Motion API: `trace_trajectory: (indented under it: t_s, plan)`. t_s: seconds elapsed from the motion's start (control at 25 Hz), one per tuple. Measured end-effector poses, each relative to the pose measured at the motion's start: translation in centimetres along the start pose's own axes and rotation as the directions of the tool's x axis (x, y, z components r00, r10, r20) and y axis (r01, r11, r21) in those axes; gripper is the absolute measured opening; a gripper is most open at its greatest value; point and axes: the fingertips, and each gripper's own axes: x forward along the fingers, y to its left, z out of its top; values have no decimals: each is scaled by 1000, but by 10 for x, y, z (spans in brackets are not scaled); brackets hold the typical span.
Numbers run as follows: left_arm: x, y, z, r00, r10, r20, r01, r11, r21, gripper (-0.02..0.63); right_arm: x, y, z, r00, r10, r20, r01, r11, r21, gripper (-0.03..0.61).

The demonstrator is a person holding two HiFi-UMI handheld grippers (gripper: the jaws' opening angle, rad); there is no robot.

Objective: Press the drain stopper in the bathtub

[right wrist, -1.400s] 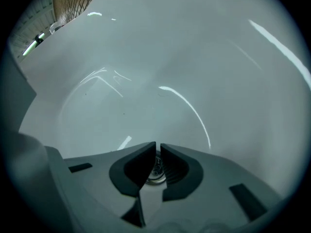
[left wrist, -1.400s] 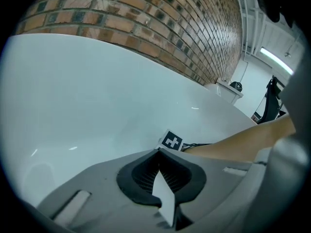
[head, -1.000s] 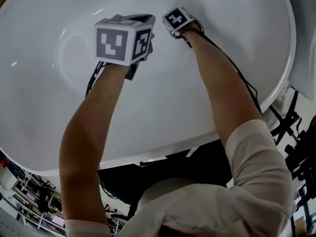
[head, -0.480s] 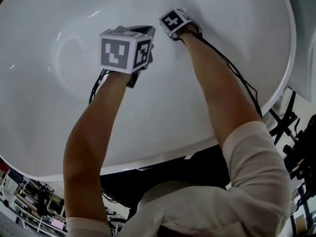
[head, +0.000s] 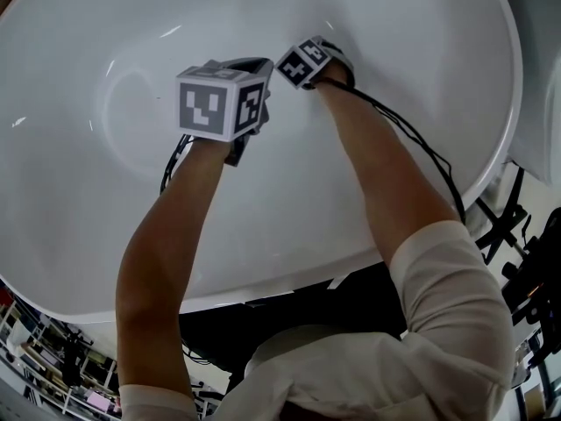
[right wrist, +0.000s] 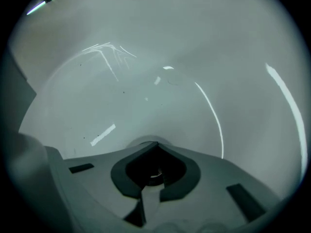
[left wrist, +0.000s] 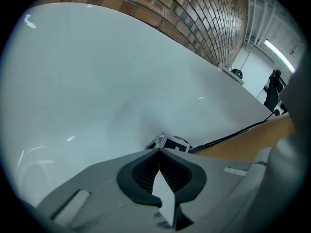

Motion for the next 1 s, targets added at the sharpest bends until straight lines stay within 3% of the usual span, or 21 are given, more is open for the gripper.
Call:
trace_trajectory:
  t_s: [0.28, 1.0]
  plan:
    - [-3, 3, -8, 1000, 0, -2, 0, 1000, -13, 3, -4, 19, -6, 991, 120, -63, -117, 992, 52, 0]
    - [-6, 1, -6, 1000, -20, 19, 20, 1000, 5, 2, -4, 14, -8, 984, 162, -68, -150, 976, 156, 12]
